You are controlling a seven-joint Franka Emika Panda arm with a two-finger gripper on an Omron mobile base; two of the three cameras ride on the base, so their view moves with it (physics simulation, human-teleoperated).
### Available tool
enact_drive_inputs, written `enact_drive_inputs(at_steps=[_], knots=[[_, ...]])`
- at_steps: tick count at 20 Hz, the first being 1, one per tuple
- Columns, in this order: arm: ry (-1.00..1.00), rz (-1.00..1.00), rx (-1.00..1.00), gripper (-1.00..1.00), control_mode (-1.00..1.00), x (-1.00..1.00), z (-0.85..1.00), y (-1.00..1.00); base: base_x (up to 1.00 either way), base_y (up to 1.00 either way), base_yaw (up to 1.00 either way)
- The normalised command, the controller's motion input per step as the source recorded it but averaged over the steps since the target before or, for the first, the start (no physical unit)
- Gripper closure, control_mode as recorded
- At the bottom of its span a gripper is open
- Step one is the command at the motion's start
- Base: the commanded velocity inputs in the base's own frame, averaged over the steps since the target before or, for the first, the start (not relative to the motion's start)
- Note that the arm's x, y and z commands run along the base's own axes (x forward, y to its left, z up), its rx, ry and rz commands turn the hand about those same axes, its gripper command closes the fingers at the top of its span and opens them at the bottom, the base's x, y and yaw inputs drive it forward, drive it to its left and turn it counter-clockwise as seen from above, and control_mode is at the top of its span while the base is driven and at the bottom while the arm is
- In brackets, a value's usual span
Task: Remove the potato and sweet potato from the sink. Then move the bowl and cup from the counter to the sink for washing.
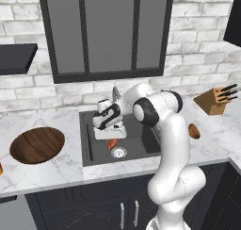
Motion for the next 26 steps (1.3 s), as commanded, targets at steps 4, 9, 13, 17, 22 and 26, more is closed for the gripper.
enact_drive_inputs(at_steps=[4,9,13,17,22,26], knots=[[0.0,0.0,0.0,1.0,-1.0,-0.18,0.24,-0.1,0.0,0.0,0.0],[0.0,0.0,0.0,1.0,-1.0,-0.2,0.22,-0.11,0.0,0.0,0.0],[-0.01,0.0,0.0,1.0,-1.0,-0.23,0.23,-0.14,0.0,0.0,0.0],[-0.04,0.0,0.0,1.0,-1.0,-0.2,0.27,-0.11,0.0,0.0,0.0],[-0.1,0.0,0.01,1.0,-1.0,-0.25,0.26,-0.15,0.0,0.0,0.0],[-0.11,0.01,0.02,1.0,-1.0,-0.24,0.25,-0.17,0.0,0.0,0.0]])
